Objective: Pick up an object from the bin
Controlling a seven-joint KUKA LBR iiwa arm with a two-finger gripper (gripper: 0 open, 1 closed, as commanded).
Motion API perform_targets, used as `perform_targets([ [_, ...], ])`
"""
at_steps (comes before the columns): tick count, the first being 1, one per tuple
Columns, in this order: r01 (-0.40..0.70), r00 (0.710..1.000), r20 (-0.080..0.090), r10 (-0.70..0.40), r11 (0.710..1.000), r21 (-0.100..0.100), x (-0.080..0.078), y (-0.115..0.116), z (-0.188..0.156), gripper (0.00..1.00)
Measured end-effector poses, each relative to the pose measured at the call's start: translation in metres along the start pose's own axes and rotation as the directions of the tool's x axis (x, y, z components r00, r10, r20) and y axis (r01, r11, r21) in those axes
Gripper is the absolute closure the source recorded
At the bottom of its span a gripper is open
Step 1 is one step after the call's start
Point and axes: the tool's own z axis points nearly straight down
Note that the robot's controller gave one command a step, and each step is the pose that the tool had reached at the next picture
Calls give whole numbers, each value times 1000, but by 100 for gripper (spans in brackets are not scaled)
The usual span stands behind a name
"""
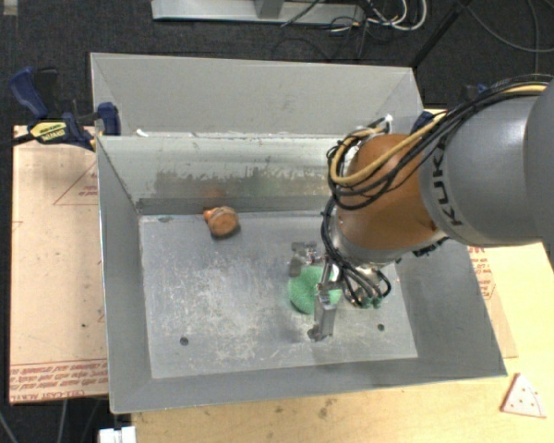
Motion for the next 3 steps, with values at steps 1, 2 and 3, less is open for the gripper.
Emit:
perform_targets([
  [1,21,1000,7,-21,1000,1,-26,-26,15,100],
  [2,21,1000,7,-21,1000,1,-26,-26,15,100],
  [3,3,1000,8,-3,1000,1,-32,-45,-137,100],
])
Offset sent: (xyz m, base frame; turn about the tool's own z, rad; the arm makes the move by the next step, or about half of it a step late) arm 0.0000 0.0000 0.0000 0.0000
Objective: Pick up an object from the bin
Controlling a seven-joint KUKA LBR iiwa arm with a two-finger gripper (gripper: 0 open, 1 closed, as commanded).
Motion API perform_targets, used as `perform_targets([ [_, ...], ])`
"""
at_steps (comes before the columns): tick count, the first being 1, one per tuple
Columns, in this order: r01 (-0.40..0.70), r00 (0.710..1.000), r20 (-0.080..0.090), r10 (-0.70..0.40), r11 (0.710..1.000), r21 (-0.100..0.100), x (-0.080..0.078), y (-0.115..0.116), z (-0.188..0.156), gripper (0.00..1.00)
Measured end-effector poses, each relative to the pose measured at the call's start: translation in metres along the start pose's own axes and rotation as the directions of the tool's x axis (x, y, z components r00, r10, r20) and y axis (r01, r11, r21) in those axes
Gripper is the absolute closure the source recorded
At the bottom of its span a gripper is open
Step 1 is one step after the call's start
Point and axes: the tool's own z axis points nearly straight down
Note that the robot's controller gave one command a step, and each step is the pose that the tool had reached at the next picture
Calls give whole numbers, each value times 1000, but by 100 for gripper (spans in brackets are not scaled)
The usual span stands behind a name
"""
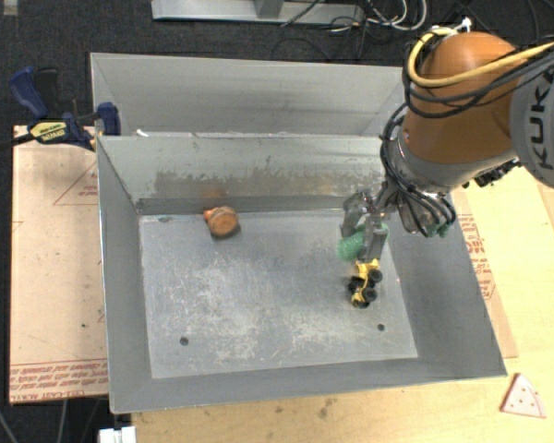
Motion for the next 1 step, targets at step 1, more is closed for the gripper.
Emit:
perform_targets([
  [1,0,1000,-3,0,1000,0,1,0,1,100],
])
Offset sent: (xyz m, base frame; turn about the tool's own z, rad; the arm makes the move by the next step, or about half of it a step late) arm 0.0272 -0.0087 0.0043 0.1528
